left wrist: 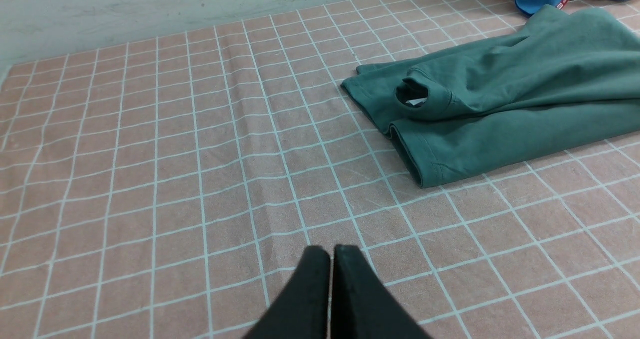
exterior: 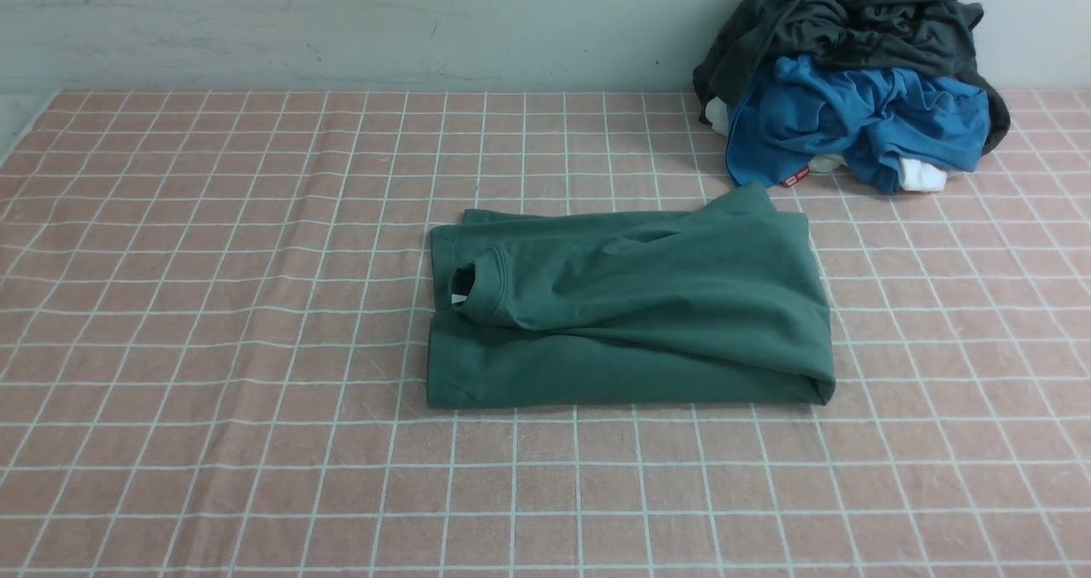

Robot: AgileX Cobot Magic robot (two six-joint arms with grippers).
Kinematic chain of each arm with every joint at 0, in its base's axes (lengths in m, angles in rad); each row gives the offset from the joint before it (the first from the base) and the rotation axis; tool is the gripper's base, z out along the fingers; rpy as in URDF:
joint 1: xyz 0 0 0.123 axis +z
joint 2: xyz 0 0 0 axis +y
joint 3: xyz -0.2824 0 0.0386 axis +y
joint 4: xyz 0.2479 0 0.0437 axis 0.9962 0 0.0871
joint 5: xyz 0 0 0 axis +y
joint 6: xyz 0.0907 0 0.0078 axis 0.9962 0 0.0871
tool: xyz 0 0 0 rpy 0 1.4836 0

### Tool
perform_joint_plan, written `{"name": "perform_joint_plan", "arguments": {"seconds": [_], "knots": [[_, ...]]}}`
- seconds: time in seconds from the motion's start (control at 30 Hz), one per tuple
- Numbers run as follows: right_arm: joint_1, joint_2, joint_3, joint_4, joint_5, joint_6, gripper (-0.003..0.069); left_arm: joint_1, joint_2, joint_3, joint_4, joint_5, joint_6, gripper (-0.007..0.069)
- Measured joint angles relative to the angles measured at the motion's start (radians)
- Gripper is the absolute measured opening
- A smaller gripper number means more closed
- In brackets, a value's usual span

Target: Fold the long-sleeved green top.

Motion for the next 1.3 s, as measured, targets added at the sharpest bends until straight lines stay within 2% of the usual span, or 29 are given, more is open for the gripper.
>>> {"name": "perform_joint_plan", "arguments": {"seconds": [1.3], "knots": [[0.018, 0.0, -0.002, 0.0, 0.016, -0.014, -0.0014, 0.0, 0.0, 0.0, 0.0, 0.0, 0.0, -0.0003]]}}
